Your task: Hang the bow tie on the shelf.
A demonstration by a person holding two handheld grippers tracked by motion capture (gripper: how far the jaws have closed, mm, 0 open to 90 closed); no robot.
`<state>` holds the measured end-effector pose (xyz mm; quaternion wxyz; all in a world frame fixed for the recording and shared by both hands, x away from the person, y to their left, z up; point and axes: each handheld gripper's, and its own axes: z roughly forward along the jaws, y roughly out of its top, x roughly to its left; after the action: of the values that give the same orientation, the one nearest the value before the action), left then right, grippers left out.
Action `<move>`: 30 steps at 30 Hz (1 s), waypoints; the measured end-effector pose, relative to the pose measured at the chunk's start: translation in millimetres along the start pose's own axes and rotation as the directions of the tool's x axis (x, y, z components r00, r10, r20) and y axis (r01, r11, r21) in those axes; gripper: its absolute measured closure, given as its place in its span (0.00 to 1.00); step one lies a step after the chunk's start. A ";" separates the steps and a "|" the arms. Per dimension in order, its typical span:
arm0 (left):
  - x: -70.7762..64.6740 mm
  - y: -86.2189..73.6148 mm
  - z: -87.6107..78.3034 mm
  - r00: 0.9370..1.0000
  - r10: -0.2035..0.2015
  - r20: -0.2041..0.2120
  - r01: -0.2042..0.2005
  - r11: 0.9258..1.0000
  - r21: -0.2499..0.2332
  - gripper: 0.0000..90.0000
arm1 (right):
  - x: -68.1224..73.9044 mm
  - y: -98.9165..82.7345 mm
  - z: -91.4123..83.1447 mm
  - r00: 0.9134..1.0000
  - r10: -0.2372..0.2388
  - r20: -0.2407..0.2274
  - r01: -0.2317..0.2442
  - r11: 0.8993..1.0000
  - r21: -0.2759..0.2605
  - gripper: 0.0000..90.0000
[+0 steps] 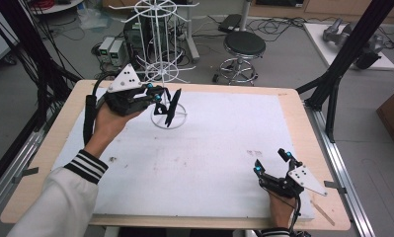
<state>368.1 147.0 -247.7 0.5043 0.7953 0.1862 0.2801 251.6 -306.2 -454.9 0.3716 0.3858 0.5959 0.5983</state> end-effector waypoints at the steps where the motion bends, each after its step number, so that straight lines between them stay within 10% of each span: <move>1: 0.7 -0.2 1.1 1.000 -0.004 -0.001 0.004 1.000 0.001 0.90 | -0.4 0.0 0.1 1.000 -0.005 0.000 0.005 1.000 -0.002 0.09; 30: 38.6 -19.3 32.4 0.991 -0.118 -0.068 0.121 0.992 0.037 0.90 | 0.1 -0.2 -0.3 1.000 -0.002 0.001 0.002 1.000 -0.003 0.09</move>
<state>418.2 155.0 -266.1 0.4972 0.7834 0.2558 0.2714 251.3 -306.3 -455.1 0.3730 0.3850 0.5954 0.5985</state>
